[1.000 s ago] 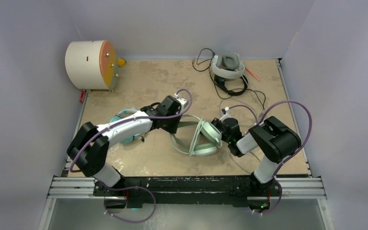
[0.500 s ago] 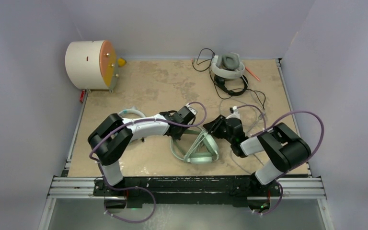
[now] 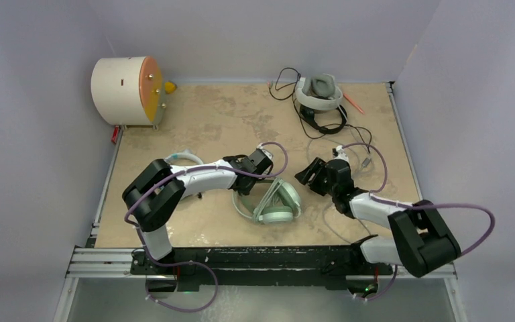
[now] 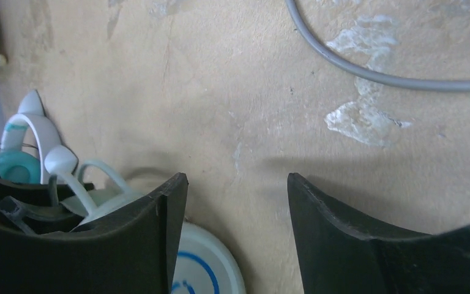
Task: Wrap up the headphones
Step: Place the headphones at the center of the board.
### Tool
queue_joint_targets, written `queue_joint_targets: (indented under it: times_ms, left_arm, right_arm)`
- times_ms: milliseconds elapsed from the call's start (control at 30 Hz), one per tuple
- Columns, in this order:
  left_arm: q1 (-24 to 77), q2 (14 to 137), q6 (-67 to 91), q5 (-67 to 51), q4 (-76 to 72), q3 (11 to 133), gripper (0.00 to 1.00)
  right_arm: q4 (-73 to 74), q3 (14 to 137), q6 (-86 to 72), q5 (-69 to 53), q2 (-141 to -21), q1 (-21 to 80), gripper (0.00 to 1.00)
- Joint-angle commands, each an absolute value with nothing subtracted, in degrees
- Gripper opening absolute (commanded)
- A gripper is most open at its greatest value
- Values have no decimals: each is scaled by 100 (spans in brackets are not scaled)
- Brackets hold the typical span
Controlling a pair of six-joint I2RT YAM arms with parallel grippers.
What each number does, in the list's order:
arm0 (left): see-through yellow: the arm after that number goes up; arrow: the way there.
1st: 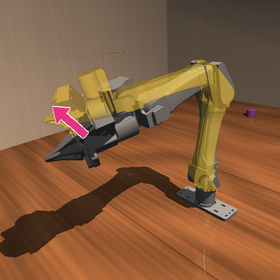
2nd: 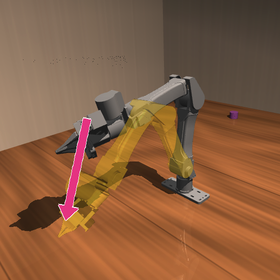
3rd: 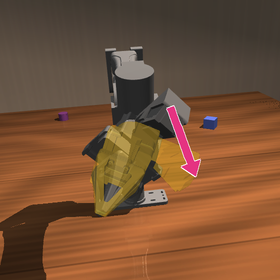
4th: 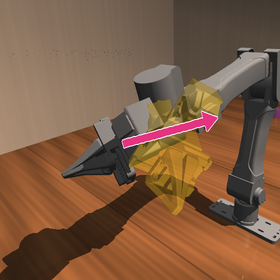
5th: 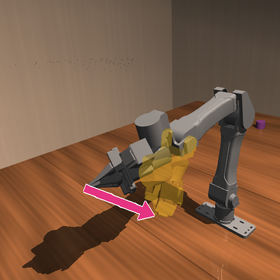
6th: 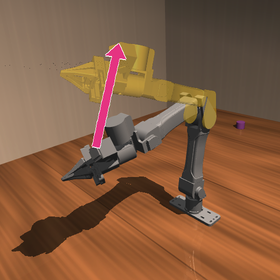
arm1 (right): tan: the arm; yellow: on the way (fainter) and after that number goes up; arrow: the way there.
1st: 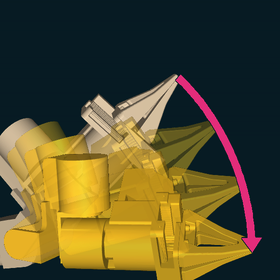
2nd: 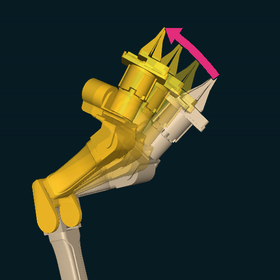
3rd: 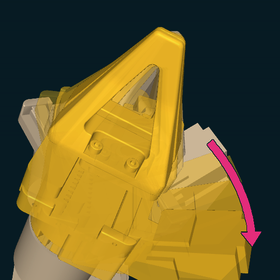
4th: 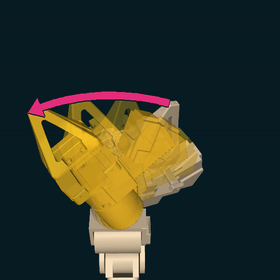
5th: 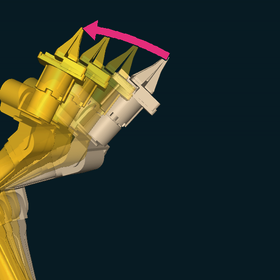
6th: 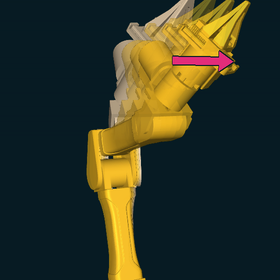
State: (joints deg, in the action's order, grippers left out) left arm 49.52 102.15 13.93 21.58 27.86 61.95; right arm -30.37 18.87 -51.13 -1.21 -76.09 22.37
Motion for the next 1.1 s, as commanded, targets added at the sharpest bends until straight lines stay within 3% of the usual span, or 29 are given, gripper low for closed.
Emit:
queue_joint_targets:
  times_ms: [0, 100, 200, 300, 533, 600, 700, 833, 867, 1067]
  left_arm:
    - [4917, 9743, 1412, 2763, 3096, 6399, 39]
    - [4918, 9531, 1545, 2982, 3353, 6538, 44]
    - [4926, 9326, 1687, 3214, 3566, 6603, 63]
    - [4938, 9205, 1890, 3291, 3889, 6747, 73]
    - [5714, 8546, 2345, 3437, 4433, 7251, 75]
    - [6039, 8471, 2497, 3043, 4325, 7417, 70]
    - [6495, 8501, 2711, 2387, 3875, 7576, 51]
    - [6874, 8656, 3005, 1627, 2958, 7537, 4]
    - [6907, 8741, 3055, 1448, 2720, 7499, 0]
    - [7075, 9658, 3120, 723, 2076, 7721, 0]
  right_arm:
    - [-1462, 2377, -4402, -9, -6963, 2215, 67]
    - [-1001, 2562, -4089, -80, -6702, 2217, 69]
    - [-883, 2578, -3904, -255, -6560, 2216, 70]
    - [-765, 2601, -3814, -361, -6420, 2215, 72]
    - [-161, 2882, -3484, -247, -5995, 2215, 74]
    - [-13, 2953, -3395, -169, -5819, 2215, 74]
    - [407, 3017, -3310, 108, -5461, 2215, 74]
    - [938, 3156, -3288, 654, -5030, 2215, 74]
    - [1046, 3195, -3284, 757, -4949, 2215, 74]
    - [1574, 3343, -3384, 1358, -4542, 2217, 74]
